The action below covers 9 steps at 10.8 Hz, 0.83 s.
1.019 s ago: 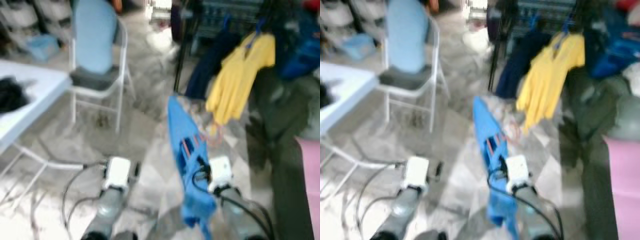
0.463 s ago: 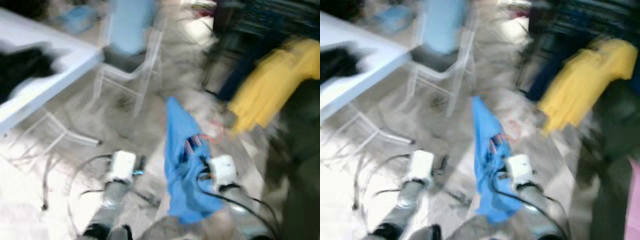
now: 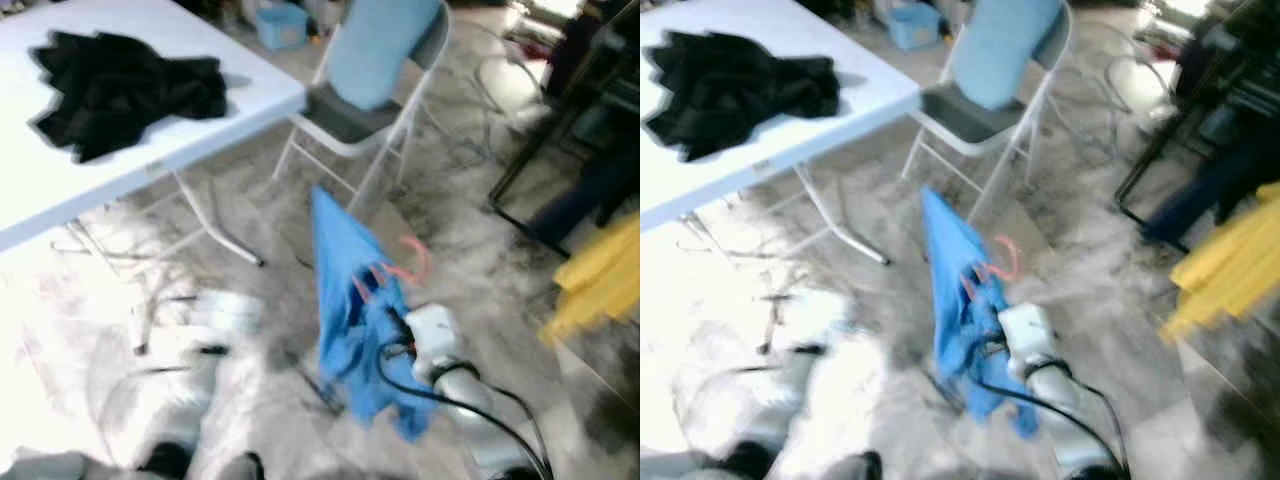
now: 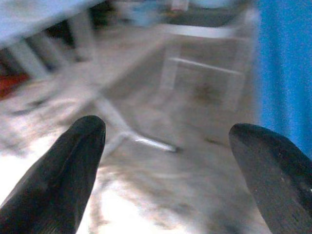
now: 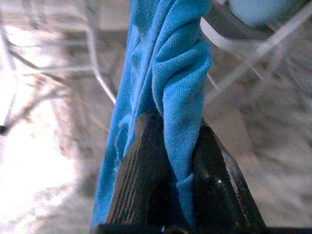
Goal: Hang hanger
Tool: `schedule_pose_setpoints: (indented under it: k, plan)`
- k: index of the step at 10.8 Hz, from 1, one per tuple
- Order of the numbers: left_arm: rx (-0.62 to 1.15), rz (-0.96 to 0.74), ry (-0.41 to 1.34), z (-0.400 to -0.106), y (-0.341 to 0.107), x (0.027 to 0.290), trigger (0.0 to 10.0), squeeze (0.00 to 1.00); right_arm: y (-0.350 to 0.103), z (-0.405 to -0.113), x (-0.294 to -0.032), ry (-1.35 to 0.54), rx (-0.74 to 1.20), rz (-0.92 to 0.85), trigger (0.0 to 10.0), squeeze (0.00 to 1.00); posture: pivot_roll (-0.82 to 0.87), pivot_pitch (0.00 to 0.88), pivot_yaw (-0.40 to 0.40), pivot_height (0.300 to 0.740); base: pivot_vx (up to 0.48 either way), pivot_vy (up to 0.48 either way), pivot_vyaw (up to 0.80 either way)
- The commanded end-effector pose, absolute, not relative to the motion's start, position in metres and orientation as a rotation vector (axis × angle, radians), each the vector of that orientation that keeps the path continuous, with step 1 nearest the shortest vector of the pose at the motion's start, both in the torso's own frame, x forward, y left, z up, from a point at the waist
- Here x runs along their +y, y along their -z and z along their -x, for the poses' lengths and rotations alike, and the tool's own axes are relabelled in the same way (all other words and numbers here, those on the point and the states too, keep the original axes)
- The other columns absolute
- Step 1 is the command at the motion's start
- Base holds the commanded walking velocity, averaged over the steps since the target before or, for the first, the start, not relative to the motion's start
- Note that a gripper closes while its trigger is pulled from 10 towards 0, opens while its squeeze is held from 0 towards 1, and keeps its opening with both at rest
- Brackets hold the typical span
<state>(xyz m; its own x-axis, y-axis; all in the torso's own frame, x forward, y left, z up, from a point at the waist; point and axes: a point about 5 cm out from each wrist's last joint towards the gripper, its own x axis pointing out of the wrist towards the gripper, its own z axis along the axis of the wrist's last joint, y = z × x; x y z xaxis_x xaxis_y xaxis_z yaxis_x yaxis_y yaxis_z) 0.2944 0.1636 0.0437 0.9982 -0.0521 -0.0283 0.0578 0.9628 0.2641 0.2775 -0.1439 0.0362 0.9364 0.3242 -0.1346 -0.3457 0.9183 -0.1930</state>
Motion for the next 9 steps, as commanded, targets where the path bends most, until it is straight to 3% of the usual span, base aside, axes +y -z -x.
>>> schedule_pose_setpoints:
  k: [1, 4, 9]
  plan:
    - [0.045, -0.226, 0.100, -0.285, -0.037, 0.155, 10.0, 0.00, -0.041, -0.278, -0.154, -0.301, 0.078, 0.215, 10.0, 0.00, -0.06, 0.169, -0.049, 0.740, 0.000, 0.000, 0.80]
    - [-0.050, -0.298, 0.175, -0.258, -0.045, 0.166, 10.0, 0.00, -0.040, -0.273, -0.148, -0.322, 0.075, 0.208, 10.0, 0.00, -0.02, 0.193, -0.051, 0.740, 0.000, 0.000, 0.80]
    - [-0.103, -0.298, 0.315, -0.274, -0.065, 0.129, 10.0, 0.00, -0.072, -0.295, -0.130, -0.467, 0.016, 0.187, 10.0, 0.00, -0.03, 0.205, -0.058, 0.740, 0.000, 0.000, 0.80]
